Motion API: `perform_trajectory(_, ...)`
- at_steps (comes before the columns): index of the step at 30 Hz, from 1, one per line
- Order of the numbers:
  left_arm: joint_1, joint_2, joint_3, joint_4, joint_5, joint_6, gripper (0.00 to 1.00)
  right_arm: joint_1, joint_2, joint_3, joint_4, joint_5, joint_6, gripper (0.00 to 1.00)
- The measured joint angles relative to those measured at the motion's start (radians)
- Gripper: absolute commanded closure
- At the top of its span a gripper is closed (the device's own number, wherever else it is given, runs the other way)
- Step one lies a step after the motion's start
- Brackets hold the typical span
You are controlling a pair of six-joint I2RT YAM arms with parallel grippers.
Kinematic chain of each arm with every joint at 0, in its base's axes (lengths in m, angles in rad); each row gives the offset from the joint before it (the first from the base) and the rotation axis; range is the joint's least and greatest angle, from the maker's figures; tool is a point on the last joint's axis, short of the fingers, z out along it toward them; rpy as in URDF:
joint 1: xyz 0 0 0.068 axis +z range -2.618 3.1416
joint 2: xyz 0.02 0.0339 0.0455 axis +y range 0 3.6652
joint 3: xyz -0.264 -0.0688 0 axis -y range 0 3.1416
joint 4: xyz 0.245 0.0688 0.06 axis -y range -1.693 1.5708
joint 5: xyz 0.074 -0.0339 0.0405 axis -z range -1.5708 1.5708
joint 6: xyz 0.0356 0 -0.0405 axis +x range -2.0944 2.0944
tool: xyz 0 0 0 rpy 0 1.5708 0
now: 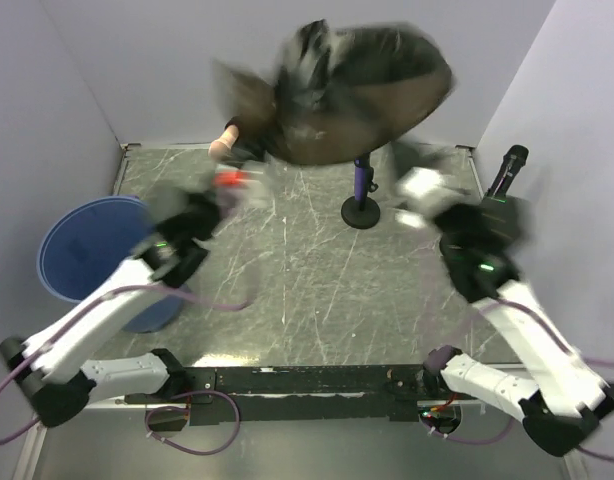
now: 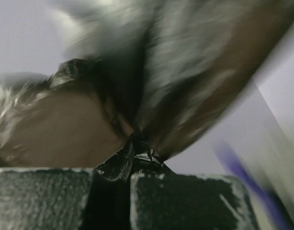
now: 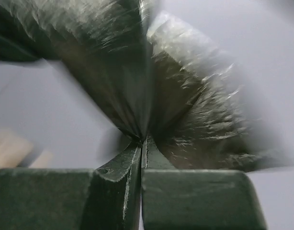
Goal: Put the trash bags into the trash bin
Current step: Unfold the trash bag at the center of the board.
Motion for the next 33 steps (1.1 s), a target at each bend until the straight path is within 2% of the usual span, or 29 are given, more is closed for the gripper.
perform_trajectory(1,0.021,0.000,-0.108,-0.111,0.032,0.001,0.99,-0.001,-0.005,-0.113,-0.060,0.013,0.010,1.00)
perform_trajectory(4,0.055,0.162,-0.198,-0.512,0.144,-0.008,0.99,0.001,0.055,-0.343,-0.358,-0.028,0.036,1.00)
perform_trajectory(6,0.067,0.243,-0.281,-0.713,0.158,-0.071,0.99,0.011,0.043,-0.565,-0.528,-0.034,0.087,1.00)
perform_trajectory(8,0.078,0.235,-0.341,-0.864,0.174,-0.129,0.99,0.039,-0.068,-0.690,-0.713,-0.039,0.117,1.00)
perform_trajectory(10,0.078,0.197,-0.330,-0.915,0.189,-0.185,0.99,0.056,-0.156,-0.677,-0.790,-0.045,0.145,1.00)
perform_trajectory(13,0.078,0.152,-0.222,-0.910,0.181,-0.296,0.99,0.059,-0.166,-0.522,-0.773,-0.033,0.204,1.00)
perform_trajectory(19,0.126,0.196,0.042,-0.866,0.066,-0.460,0.99,0.005,0.035,-0.201,-0.660,0.099,0.318,1.00)
perform_trajectory(21,0.164,0.267,0.180,-0.882,0.023,-0.473,0.99,-0.066,0.170,-0.023,-0.672,0.134,0.351,1.00)
perform_trajectory(24,0.233,0.414,0.466,-0.880,-0.056,-0.470,0.99,-0.156,0.416,0.321,-0.672,0.188,0.380,1.00)
perform_trajectory(28,0.276,0.517,0.755,-0.795,-0.121,-0.422,0.99,-0.195,0.577,0.655,-0.619,0.208,0.354,1.00)
perform_trajectory(30,0.271,0.494,0.780,-0.694,-0.123,-0.388,0.99,-0.180,0.572,0.719,-0.533,0.190,0.322,1.00)
perform_trajectory(33,0.241,0.366,0.651,-0.451,-0.093,-0.325,0.99,-0.144,0.488,0.676,-0.338,0.125,0.267,1.00)
